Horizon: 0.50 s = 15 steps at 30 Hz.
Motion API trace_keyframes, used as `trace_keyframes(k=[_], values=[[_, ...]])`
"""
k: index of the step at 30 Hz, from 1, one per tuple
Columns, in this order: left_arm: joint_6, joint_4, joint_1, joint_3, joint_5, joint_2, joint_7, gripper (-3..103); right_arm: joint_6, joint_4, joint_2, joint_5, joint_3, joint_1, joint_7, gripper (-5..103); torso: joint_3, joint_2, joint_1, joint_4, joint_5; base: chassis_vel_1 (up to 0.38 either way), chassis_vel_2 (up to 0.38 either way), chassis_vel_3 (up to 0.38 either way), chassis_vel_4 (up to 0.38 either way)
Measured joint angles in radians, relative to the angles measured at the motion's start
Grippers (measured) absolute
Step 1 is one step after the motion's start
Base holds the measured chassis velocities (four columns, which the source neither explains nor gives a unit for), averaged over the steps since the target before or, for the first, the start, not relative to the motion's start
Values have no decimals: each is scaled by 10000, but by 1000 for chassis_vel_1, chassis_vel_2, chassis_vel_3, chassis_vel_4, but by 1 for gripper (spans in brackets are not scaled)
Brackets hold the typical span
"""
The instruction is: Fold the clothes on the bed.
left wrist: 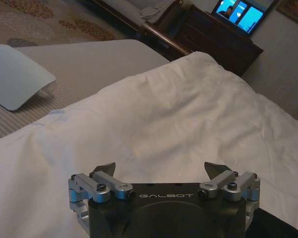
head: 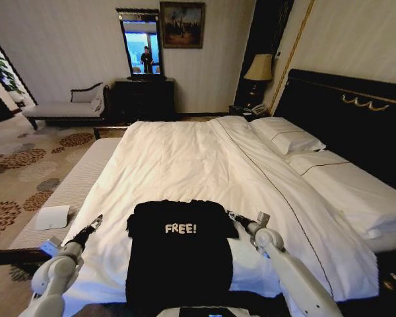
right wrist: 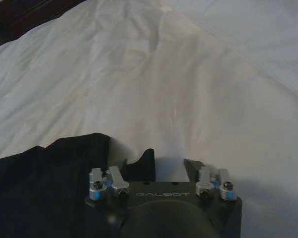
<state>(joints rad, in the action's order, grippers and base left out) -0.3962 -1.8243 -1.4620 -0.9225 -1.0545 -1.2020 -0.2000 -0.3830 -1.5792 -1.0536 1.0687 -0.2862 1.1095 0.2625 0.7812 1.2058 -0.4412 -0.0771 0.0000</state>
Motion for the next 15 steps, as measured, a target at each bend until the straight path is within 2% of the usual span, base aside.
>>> trace_keyframes(k=[3,5,7,8,9,11,15], values=[[0,15,-7,18,41,-31,-2,100,14,6,11,-14,23,22,-56,51,0,0,-1,0,0,0,0,0,0],[1,39,-11,16,47,-32,-3,100,18,6,17,-27,31,24,-75,51,0,0,-1,0,0,0,0,0,0],[9,65,-12,9,58,-32,-4,100,26,7,21,-46,40,23,-99,40,0,0,-1,0,-1,0,0,0,0],[14,73,-12,0,65,-32,-5,100,44,17,26,-68,50,15,-133,40,0,0,0,0,0,0,0,0,0],[17,73,-11,-2,66,-32,-6,100,61,18,31,-78,55,8,-164,29,0,0,0,1,0,0,0,0,0],[17,73,-10,-3,66,-32,-7,100,69,17,34,-80,57,6,-174,29,0,0,-1,1,0,0,0,0,0],[22,81,2,-10,74,-37,-21,100,182,-58,72,-183,72,43,-342,8,0,0,-1,0,0,0,0,0,0]])
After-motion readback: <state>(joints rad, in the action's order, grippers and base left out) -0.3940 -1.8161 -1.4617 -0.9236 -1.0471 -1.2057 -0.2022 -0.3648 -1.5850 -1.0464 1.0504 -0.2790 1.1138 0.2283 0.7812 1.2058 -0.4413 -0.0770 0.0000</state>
